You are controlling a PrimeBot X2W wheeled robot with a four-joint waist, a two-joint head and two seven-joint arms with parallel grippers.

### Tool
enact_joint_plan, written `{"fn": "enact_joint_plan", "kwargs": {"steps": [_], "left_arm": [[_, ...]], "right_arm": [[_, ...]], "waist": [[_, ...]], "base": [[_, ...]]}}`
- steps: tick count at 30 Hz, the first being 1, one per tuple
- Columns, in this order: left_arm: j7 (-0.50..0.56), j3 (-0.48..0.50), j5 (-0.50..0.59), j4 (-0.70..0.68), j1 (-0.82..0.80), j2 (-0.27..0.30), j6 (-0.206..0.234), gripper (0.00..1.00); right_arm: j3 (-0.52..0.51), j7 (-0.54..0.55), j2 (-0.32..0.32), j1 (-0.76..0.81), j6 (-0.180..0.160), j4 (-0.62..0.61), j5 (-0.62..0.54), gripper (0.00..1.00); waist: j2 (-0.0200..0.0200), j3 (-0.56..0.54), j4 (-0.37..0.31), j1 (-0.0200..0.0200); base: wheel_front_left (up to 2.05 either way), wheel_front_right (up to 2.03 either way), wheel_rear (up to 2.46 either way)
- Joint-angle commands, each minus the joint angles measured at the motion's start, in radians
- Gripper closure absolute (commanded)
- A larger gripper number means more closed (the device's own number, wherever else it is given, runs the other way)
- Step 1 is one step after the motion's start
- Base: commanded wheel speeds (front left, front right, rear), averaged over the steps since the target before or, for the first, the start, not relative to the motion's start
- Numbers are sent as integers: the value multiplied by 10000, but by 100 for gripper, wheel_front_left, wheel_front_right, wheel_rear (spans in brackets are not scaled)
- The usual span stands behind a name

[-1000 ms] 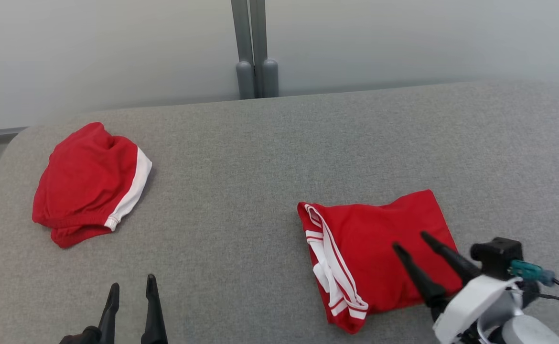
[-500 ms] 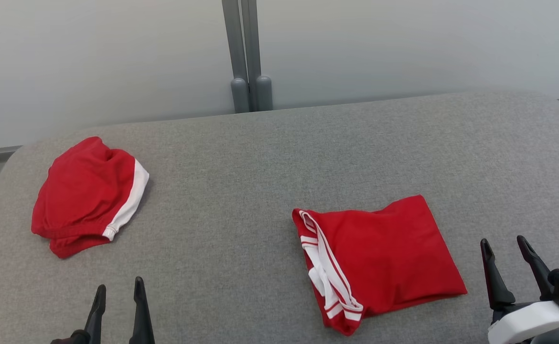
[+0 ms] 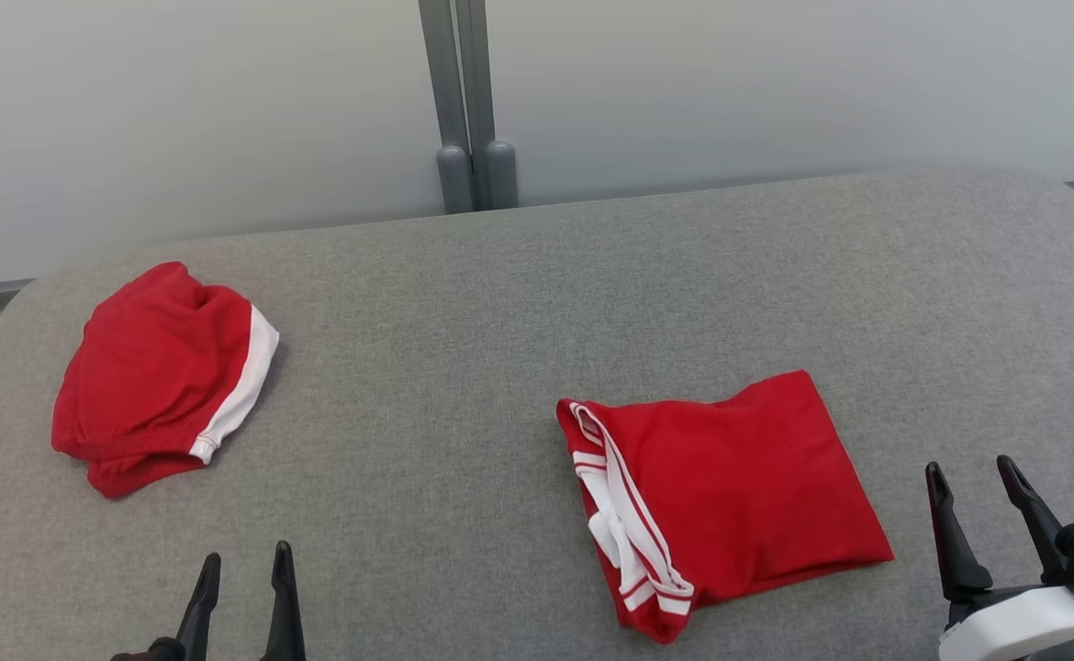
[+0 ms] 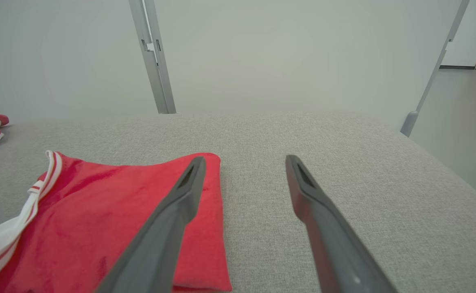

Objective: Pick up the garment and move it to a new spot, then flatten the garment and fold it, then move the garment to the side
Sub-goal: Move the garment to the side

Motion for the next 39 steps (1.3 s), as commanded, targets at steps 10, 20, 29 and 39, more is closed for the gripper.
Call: {"fn": "enact_joint_plan", "kwargs": {"steps": [10,20,29,39], "left_arm": [[2,47,-98,46,-155,24,108,0],[2,-86,-176,-179,-440,22,223,0],[1,-442,-338,-67,-962,24,299,0],[2,-386,-253,-342,-1291,24,392,0]], "right_arm": [[21,-27,-88,-170,-3,-47,122,0],[1895,1888,-1742,-2325,-5,1325,2634,0],[3756,4212,-2217,-4018,-2,3326,4418,0],[4203,4138,-2787,-5186,-6,3662,6066,100]], "waist": [[-1,70,41,0],[-1,758,193,0],[-1,1588,802,0],[-1,2375,637,0]], "base": [[0,0,0],[0,0,0],[0,0,0],[0,0,0]]}}
